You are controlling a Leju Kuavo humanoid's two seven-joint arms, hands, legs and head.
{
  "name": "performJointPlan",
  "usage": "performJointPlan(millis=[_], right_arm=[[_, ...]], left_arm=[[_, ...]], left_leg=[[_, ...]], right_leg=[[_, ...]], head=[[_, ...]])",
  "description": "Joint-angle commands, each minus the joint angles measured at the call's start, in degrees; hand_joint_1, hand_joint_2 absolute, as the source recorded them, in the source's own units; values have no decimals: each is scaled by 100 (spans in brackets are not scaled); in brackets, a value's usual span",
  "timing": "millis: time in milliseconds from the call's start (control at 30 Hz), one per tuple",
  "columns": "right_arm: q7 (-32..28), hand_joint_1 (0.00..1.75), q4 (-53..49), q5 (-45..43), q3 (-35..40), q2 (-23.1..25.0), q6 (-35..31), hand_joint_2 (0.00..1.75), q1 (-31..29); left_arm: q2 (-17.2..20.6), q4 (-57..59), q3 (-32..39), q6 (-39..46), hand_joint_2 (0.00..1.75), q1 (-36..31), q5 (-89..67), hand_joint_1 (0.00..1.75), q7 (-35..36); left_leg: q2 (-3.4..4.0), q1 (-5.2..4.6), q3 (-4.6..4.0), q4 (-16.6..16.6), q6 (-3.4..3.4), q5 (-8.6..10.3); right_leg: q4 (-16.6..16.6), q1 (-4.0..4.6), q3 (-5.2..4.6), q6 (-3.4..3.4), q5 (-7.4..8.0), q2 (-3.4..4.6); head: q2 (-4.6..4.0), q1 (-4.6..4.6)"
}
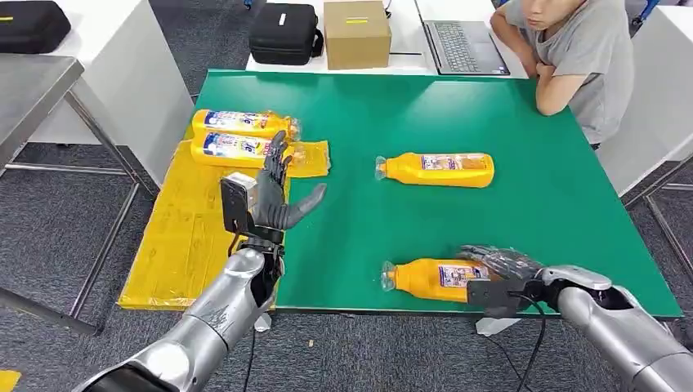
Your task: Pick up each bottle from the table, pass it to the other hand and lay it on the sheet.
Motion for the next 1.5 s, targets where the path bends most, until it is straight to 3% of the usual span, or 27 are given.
performJointPlan(millis=[33,233,333,367,400,433,667,700,867,1000,1300,1500], right_arm=[[12,0,319,198,147,326,-147,175,31],[11,0,311,199,121,325,-158,175,41],[4,0,360,479,-28,511,-524,175,244],[2,12,368,678,-35,564,-721,175,314],[-22,143,438,726,-149,675,-831,175,399],[-66,171,494,867,-158,720,-899,175,455],[-297,175,874,1305,-528,1252,-1393,175,655],[-267,175,920,1397,-677,1424,-1603,175,745],[-384,175,875,1216,-1605,2358,-2335,175,1012],[-648,175,1005,721,-2216,2838,-2295,175,819],[-1059,175,1121,54,-2669,3086,-1904,175,877],[-1395,175,1372,-223,-2725,3262,-2050,175,494]], left_arm=[[-4,406,-248,221,175,-309,-110,0,-37],[2,410,-263,260,175,-312,-144,0,-47],[-11,393,-264,366,175,-289,-197,0,-60],[0,395,-273,420,175,-280,-223,0,-68],[9,409,-259,457,175,-271,-221,0,-82],[19,426,-257,483,175,-269,-229,0,-92],[23,300,-178,628,175,-171,-313,0,-92],[29,241,-162,665,175,-125,-334,0,-92],[140,-91,21,732,175,57,-365,0,-87],[134,-226,114,668,175,126,-426,0,-23],[68,-95,67,599,175,56,-449,0,57],[72,-54,120,539,175,56,-308,0,-10]], left_leg=[[7,9,30,-3,-12,-13],[7,5,19,-3,-9,-7],[7,8,27,-4,-12,-10],[5,8,21,-6,-12,-6],[6,12,40,-6,-18,-14],[7,11,32,-8,-14,-10],[26,19,66,-11,-21,-20],[32,22,98,-6,-34,-38],[42,20,78,-17,-21,-16],[61,21,87,-14,-30,-22],[25,19,71,-7,-28,-11],[39,11,49,-2,-29,-10]], right_leg=[[-7,9,31,-10,-10,4],[-6,6,19,-8,-5,4],[-7,8,28,-11,-8,4],[-10,9,23,-7,-4,2],[-11,12,41,-12,-11,2],[-12,11,33,-10,-7,4],[-16,21,60,-19,-11,19],[-7,24,89,-30,-29,21],[-19,21,65,-20,4,37],[-9,24,64,-40,6,53],[-1,20,63,-31,-2,20],[5,11,40,-33,3,36]], head=[[0,0],[0,0],[0,2],[0,2],[0,2],[0,0],[0,2],[0,2],[0,4],[0,2],[0,2],[0,2]])
